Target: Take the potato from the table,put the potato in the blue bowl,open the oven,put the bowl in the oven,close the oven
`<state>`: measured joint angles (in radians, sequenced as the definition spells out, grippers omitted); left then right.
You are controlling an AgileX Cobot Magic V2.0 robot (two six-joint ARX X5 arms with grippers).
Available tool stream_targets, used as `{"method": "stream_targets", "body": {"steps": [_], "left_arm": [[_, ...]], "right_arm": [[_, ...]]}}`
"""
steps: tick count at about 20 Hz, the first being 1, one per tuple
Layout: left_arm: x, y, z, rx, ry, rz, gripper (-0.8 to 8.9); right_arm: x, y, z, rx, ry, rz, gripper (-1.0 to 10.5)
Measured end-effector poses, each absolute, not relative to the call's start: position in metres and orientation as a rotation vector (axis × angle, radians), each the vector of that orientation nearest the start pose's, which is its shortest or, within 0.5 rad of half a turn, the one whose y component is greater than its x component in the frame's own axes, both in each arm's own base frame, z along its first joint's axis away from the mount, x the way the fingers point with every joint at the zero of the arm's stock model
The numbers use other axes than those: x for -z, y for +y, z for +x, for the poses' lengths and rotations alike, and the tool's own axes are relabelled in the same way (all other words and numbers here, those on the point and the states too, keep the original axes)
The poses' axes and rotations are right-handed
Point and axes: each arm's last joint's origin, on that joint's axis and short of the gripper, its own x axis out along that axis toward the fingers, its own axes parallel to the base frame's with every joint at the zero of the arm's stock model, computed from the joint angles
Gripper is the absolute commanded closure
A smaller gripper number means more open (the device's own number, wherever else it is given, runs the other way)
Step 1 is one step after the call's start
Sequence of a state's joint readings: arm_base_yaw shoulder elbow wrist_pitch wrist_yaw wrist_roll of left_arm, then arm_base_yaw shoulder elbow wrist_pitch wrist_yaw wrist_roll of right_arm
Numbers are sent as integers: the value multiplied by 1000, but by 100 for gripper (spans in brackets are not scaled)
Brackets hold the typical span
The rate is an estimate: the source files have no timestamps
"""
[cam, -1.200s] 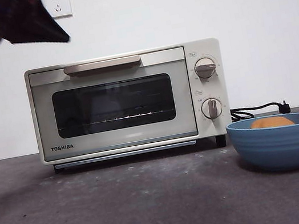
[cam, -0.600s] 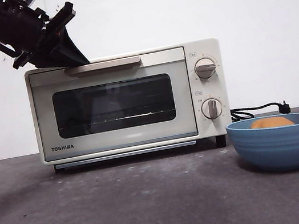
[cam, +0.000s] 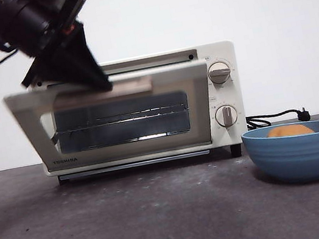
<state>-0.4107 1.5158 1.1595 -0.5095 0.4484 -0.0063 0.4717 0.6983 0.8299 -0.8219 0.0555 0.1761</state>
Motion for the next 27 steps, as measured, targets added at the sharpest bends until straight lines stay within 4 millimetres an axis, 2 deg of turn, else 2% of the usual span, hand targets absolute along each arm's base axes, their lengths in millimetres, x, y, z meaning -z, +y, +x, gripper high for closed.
{"method": "stream_targets", "body": {"steps": [2, 4, 10, 13, 17, 20, 22, 27], "left_arm": [[-257, -139, 276, 791, 996, -8, 821], [-261, -139, 269, 810, 1012, -8, 821], [-291, -133, 249, 846, 913, -10, 821], [-318, -123, 230, 859, 802, -8, 821], [-358, -104, 192, 844, 614, 5, 821], [-383, -86, 154, 831, 482, 10, 821], [-391, -75, 132, 802, 434, 16, 821], [-397, -53, 94, 704, 395, 35, 821]], "right_arm": [[-303, 56, 114, -338, 703, -14, 474], [-303, 56, 114, -338, 703, -14, 474], [-303, 57, 115, -333, 708, -2, 479], [-299, 59, 120, -315, 743, 14, 480], [-283, 62, 144, -243, 870, 10, 483], [-267, 61, 170, -183, 955, 9, 490], [-255, 58, 188, -193, 1014, 48, 545], [-224, 52, 223, -163, 1112, 89, 547]]}}
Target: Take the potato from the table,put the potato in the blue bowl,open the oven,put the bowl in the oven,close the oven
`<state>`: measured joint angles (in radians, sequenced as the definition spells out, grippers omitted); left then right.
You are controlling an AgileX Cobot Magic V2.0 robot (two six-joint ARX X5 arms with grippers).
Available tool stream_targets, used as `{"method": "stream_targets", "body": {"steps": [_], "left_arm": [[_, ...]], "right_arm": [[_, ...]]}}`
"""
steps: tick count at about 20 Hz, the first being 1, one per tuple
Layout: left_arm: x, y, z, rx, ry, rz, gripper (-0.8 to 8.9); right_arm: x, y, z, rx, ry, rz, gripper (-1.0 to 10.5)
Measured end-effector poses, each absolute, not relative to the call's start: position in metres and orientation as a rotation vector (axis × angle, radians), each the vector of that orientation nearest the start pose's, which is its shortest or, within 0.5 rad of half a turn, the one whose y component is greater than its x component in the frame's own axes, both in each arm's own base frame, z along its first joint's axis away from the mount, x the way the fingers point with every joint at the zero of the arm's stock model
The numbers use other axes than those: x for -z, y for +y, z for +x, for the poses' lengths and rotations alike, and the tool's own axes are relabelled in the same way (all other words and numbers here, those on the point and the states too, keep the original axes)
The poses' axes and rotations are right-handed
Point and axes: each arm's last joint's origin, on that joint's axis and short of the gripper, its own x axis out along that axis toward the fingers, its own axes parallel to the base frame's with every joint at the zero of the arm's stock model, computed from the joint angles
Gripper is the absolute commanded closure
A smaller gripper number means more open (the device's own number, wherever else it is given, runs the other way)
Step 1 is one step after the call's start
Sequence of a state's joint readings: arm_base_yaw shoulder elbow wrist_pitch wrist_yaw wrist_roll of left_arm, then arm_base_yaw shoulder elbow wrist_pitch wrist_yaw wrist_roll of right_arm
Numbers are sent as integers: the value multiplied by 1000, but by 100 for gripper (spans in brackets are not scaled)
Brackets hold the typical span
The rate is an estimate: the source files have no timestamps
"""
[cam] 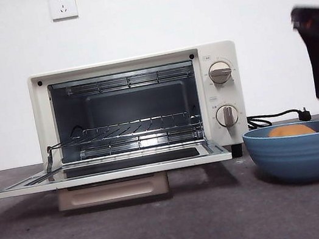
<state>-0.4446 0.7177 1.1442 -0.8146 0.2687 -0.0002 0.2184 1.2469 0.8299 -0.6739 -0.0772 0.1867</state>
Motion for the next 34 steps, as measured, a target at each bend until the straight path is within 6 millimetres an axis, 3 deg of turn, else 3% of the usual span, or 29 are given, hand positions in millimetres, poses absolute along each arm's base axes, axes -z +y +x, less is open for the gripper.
{"method": "stream_targets", "body": {"steps": [4, 9, 11, 17, 22, 26, 30, 34], "left_arm": [[-394, -43, 77, 624, 421, 54, 821], [-390, -42, 78, 604, 459, 63, 821], [-390, -42, 78, 604, 459, 63, 821], [-390, -42, 78, 592, 459, 66, 821], [-390, -42, 78, 571, 459, 72, 821], [-390, -41, 78, 571, 459, 72, 821], [-390, -41, 78, 574, 457, 81, 821], [-390, -41, 78, 576, 458, 89, 821]], "right_arm": [[-201, 54, 241, -152, 1164, 84, 623], [-183, 57, 254, -186, 1194, 98, 802], [-180, 58, 256, -189, 1198, 99, 950], [-182, 58, 256, -193, 1183, 101, 964], [-207, 59, 238, -218, 1141, 96, 964], [-240, 81, 221, -314, 1100, 59, 964], [-266, 118, 226, -409, 987, 50, 964], [-270, 156, 250, -425, 975, 26, 964]]}}
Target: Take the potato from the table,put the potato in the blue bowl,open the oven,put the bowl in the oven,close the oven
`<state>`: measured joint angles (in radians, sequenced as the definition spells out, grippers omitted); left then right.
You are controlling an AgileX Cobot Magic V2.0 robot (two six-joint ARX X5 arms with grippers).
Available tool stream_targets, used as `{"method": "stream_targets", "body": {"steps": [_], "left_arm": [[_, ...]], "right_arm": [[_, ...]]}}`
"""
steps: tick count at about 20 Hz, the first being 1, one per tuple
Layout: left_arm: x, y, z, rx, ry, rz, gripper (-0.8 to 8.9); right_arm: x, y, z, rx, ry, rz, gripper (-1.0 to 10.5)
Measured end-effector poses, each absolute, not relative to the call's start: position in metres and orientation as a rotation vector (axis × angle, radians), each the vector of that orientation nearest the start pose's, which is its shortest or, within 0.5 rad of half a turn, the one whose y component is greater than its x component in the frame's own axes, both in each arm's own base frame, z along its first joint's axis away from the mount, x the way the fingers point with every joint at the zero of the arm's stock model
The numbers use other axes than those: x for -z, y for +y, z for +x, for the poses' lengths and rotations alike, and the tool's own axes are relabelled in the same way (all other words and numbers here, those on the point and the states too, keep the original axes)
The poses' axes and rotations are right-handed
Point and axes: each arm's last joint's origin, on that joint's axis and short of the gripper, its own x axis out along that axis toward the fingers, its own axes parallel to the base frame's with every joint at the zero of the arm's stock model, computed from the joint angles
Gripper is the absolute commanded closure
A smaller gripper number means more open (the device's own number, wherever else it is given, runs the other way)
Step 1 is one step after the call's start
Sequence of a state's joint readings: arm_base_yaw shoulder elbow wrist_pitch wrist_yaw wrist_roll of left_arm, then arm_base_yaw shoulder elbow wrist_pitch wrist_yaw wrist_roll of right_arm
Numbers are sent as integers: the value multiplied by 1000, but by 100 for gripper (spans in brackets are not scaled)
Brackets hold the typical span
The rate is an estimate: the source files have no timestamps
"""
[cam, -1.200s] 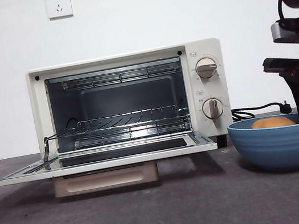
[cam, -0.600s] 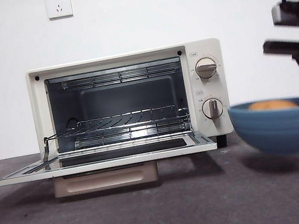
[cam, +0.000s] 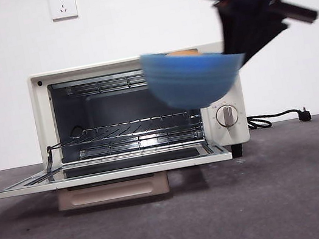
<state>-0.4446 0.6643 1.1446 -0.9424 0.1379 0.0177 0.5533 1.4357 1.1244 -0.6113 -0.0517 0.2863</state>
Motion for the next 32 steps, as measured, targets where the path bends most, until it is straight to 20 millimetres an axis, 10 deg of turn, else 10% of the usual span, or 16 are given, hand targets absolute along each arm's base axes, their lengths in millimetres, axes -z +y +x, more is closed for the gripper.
{"method": "stream_targets", "body": {"steps": [13, 25, 32], "left_arm": [[-387, -41, 77, 579, 486, 101, 821], [-385, -41, 75, 600, 507, 110, 821], [-385, -41, 75, 600, 514, 111, 821]], "right_arm": [[-257, 224, 341, -349, 950, 47, 964], [-252, 224, 352, -288, 895, 97, 963], [-251, 223, 353, -280, 898, 100, 751]]}}
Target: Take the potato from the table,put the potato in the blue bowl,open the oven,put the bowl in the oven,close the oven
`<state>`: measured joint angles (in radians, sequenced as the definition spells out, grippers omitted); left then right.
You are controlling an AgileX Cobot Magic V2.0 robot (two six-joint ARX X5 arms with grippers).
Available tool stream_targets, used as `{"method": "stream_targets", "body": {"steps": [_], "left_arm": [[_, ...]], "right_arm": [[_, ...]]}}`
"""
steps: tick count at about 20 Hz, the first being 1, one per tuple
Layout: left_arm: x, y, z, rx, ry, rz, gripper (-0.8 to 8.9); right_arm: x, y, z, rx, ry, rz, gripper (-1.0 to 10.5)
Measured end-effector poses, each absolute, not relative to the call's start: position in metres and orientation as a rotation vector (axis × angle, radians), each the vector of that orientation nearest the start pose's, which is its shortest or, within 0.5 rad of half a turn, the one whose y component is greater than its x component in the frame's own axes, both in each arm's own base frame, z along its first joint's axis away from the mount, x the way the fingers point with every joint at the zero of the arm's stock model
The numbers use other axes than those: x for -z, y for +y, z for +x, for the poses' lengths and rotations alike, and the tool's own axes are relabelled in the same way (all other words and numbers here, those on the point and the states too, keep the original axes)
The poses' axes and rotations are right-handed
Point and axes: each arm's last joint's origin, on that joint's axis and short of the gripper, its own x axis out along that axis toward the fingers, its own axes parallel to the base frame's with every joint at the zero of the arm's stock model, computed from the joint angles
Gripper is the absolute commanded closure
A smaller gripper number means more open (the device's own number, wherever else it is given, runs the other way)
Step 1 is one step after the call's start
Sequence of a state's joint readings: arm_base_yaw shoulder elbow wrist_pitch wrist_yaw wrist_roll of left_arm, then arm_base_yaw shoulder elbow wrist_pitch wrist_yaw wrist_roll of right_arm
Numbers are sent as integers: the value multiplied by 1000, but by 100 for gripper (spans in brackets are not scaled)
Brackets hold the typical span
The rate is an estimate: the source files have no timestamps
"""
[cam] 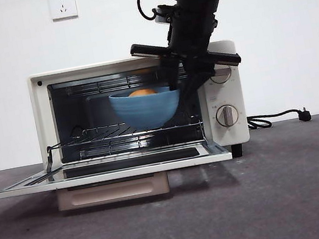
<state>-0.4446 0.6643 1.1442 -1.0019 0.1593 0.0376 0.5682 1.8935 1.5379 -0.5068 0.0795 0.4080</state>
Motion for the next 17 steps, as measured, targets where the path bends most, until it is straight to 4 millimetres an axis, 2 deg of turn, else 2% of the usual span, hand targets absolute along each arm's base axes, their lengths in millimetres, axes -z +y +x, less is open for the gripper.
{"method": "stream_targets", "body": {"steps": [13, 17], "left_arm": [[-383, -40, 74, 601, 528, 117, 821], [-383, -40, 74, 601, 527, 118, 821]], "right_arm": [[-253, 223, 353, -278, 892, 115, 752], [-266, 219, 347, -284, 875, 122, 752]]}}
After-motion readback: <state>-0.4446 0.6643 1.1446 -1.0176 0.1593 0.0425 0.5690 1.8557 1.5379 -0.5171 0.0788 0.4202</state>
